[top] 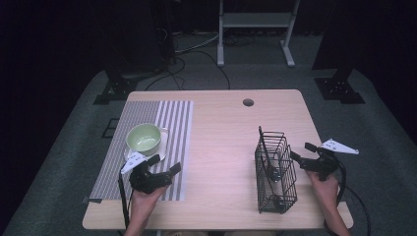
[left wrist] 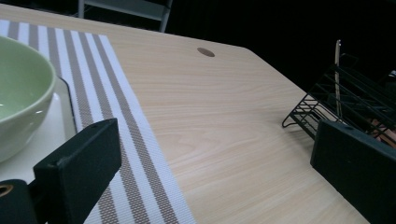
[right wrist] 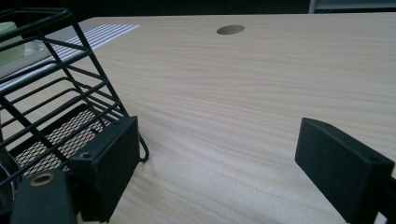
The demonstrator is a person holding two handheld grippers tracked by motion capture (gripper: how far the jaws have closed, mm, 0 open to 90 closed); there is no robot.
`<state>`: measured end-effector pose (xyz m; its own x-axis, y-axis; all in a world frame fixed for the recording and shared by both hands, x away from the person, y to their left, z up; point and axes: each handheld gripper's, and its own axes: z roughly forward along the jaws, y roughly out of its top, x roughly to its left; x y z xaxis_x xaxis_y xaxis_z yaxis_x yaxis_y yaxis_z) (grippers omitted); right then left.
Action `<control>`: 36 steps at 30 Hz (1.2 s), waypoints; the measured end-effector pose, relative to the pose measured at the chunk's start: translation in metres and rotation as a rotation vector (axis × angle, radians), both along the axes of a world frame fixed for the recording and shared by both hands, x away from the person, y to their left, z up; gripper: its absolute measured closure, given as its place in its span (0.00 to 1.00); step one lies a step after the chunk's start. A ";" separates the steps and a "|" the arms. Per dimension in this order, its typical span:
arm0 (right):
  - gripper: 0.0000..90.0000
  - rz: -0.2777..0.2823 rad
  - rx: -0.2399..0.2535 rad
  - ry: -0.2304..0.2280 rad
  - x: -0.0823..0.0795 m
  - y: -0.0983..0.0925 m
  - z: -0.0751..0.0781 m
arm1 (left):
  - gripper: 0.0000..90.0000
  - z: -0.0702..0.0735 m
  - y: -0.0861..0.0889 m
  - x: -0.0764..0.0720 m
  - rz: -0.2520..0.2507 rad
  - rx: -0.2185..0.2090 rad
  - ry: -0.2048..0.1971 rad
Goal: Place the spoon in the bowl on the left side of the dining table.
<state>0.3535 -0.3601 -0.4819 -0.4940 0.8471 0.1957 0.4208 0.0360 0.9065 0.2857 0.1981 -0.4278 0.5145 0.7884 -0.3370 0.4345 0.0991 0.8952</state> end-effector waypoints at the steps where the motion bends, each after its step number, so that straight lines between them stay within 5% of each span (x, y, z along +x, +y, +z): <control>1: 0.14 0.000 0.000 0.001 0.000 0.000 0.000 | 0.01 0.000 -0.002 0.000 -0.004 -0.003 0.000; 13: 0.14 0.006 -0.018 0.002 0.000 0.002 0.000 | 0.01 0.011 -0.044 0.001 -0.160 -0.022 0.008; 21: 0.14 0.009 -0.012 0.004 0.000 0.002 0.000 | 0.01 0.019 -0.073 0.006 -0.219 -0.029 0.009; 36: 0.14 0.011 -0.003 0.001 0.000 0.000 0.000 | 0.06 0.042 -0.151 0.014 -0.384 -0.019 -0.020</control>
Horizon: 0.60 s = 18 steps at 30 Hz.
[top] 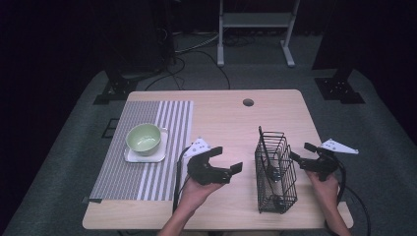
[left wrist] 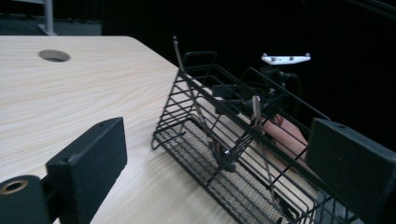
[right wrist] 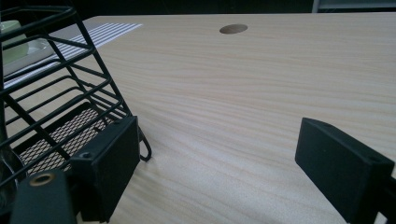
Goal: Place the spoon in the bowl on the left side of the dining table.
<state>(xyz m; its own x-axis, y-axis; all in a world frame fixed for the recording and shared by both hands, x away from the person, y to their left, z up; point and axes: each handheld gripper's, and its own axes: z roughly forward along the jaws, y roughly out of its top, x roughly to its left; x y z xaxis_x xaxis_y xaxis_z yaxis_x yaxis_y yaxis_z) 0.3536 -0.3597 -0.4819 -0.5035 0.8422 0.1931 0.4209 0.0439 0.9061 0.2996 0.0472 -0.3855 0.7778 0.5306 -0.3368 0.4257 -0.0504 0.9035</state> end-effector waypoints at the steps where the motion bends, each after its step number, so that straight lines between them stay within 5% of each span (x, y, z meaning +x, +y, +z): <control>1: 0.14 0.001 -0.002 -0.001 0.000 0.000 0.000 | 0.06 0.000 -0.003 0.001 -0.005 0.001 0.004; 16: 0.14 0.004 0.000 0.000 0.000 0.000 0.000 | 0.16 -0.003 -0.042 0.009 -0.085 0.003 0.024; 18: 0.14 0.004 0.001 -0.001 0.000 0.000 0.000 | 0.23 -0.003 -0.045 0.010 -0.102 0.002 0.027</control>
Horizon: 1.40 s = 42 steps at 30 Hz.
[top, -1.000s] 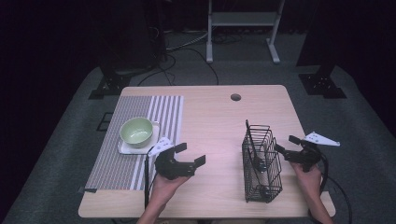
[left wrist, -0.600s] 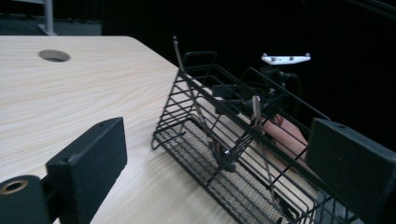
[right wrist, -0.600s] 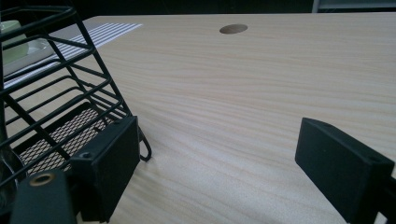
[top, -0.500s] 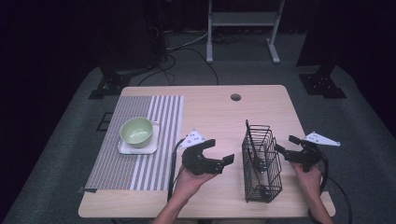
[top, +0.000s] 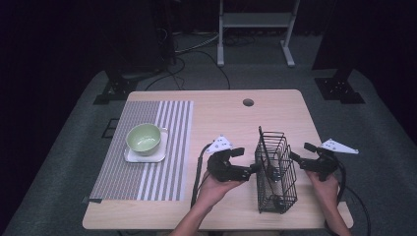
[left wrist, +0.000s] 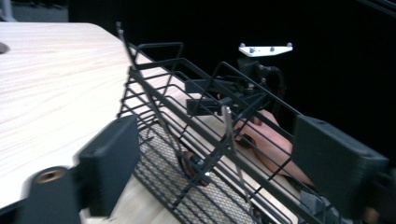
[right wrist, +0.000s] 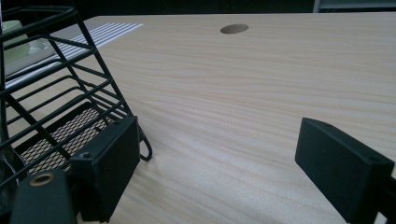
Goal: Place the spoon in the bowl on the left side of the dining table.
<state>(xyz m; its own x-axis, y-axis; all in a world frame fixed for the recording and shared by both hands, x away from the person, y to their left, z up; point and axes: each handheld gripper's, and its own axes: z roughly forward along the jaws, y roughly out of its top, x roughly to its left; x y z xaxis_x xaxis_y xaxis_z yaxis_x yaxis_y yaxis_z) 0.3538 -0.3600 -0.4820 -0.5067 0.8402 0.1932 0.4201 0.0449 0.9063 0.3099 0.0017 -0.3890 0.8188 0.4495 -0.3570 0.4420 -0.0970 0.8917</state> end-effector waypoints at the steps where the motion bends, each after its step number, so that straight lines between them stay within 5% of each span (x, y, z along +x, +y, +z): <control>1: 0.14 0.000 0.004 0.003 0.000 0.000 0.000 | 0.23 0.000 -0.004 0.001 -0.002 0.003 0.002; 4: 0.14 0.000 0.007 0.002 0.000 -0.001 0.000 | 0.27 0.001 -0.008 0.003 -0.010 -0.004 0.012; 16: 0.14 0.000 0.009 0.004 0.000 -0.001 0.000 | 0.66 -0.002 -0.013 0.014 -0.047 -0.021 0.066; 23: 0.14 -0.001 0.010 0.003 0.000 -0.001 0.000 | 0.91 0.000 -0.022 0.012 -0.076 -0.036 0.047; 28: 0.14 -0.002 0.007 0.004 0.000 0.000 0.000 | 0.99 0.002 -0.019 0.010 -0.059 -0.072 0.040; 42: 0.14 -0.006 -0.011 0.008 0.000 0.002 0.000 | 1.00 0.009 -0.008 0.003 -0.046 -0.130 0.032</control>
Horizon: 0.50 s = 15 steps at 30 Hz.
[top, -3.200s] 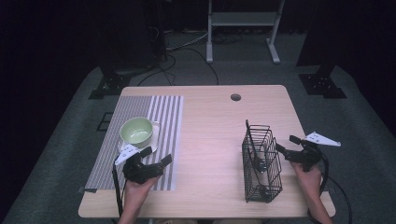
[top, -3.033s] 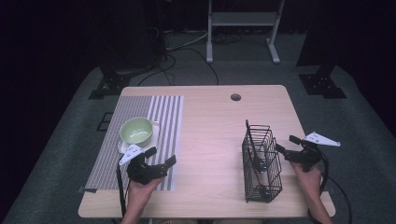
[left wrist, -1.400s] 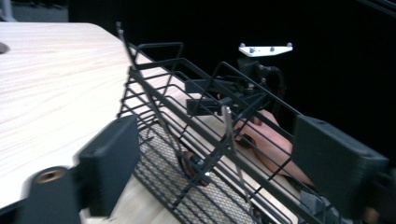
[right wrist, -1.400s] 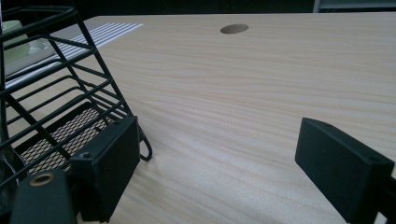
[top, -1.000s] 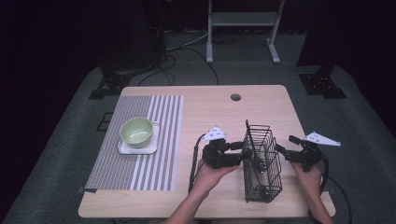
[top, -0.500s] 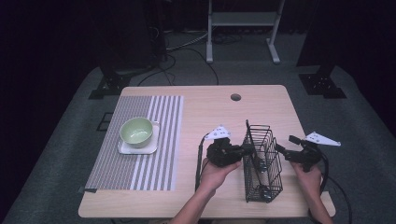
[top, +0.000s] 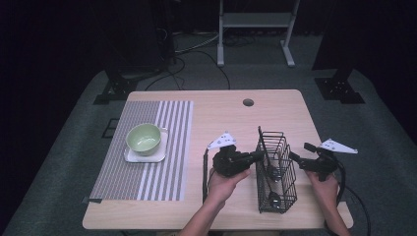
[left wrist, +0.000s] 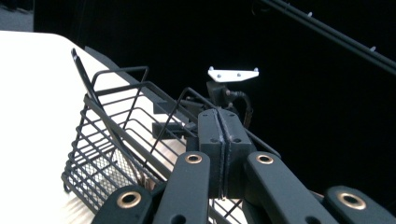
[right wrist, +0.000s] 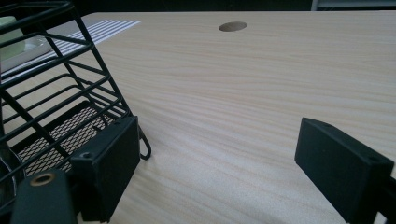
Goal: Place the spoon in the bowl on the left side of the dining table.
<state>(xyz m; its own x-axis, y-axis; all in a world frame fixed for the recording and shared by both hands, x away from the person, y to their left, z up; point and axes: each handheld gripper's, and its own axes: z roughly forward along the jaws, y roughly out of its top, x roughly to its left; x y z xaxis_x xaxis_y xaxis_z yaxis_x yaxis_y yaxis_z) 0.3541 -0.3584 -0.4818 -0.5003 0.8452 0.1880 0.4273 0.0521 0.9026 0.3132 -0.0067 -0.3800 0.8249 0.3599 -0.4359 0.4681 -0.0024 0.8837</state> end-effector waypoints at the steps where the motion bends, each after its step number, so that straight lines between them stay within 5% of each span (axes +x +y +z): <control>1: 0.15 0.000 -0.002 -0.001 0.000 0.000 0.000 | 1.00 0.001 0.001 0.000 0.002 -0.006 0.006; 15: 0.15 -0.001 -0.004 -0.002 0.000 0.000 0.000 | 1.00 0.015 0.014 0.006 0.042 -0.088 0.047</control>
